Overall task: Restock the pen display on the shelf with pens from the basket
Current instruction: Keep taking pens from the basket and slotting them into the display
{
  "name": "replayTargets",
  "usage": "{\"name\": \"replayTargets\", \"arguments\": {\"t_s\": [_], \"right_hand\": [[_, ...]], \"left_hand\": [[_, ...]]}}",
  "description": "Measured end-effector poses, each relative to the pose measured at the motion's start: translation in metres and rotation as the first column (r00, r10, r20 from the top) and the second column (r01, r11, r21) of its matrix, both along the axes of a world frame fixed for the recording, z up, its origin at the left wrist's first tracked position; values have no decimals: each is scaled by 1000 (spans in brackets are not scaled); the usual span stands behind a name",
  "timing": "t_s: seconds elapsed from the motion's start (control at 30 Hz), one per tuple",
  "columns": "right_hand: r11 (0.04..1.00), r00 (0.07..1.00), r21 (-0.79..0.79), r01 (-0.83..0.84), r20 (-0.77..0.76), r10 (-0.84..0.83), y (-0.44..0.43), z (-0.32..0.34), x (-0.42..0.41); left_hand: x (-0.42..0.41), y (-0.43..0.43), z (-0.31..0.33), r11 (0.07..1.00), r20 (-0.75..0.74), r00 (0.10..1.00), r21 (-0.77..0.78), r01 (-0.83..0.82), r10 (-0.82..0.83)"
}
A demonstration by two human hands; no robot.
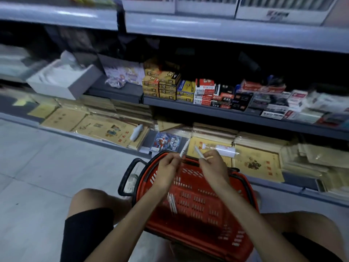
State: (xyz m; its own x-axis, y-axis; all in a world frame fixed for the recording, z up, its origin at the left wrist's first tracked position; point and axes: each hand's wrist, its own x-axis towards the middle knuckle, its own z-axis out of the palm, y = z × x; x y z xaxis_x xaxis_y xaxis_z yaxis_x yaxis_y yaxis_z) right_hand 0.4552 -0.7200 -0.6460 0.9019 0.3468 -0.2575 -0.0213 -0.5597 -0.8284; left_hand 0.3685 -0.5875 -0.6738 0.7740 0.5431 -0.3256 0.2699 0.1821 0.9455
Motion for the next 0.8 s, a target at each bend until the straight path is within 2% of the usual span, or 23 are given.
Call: {"name": "replayTargets", "arguments": {"t_s": [0.07,0.2,0.3,0.57,0.67,0.8], "right_hand": [[999,999,48,-6,45,4,-8,25,2],[986,993,162,30,112,-49,-22,72,10],[957,989,287,52,116,-89,-31,107,9],[883,996,464,69,12,-84,-47,189,9],[862,992,506,47,78,-101,-49,218,12],[847,973,531,17,186,-136,-48,259,23]], "left_hand": [[5,-1,26,1000,49,999,15,-2,1],[13,-5,75,990,140,990,142,1,-21],[19,-10,105,996,186,982,86,-27,11],[35,-26,177,989,385,921,146,7,-64],[38,-30,199,974,444,888,228,14,-117],[52,-37,233,986,493,862,161,45,-120]]}}
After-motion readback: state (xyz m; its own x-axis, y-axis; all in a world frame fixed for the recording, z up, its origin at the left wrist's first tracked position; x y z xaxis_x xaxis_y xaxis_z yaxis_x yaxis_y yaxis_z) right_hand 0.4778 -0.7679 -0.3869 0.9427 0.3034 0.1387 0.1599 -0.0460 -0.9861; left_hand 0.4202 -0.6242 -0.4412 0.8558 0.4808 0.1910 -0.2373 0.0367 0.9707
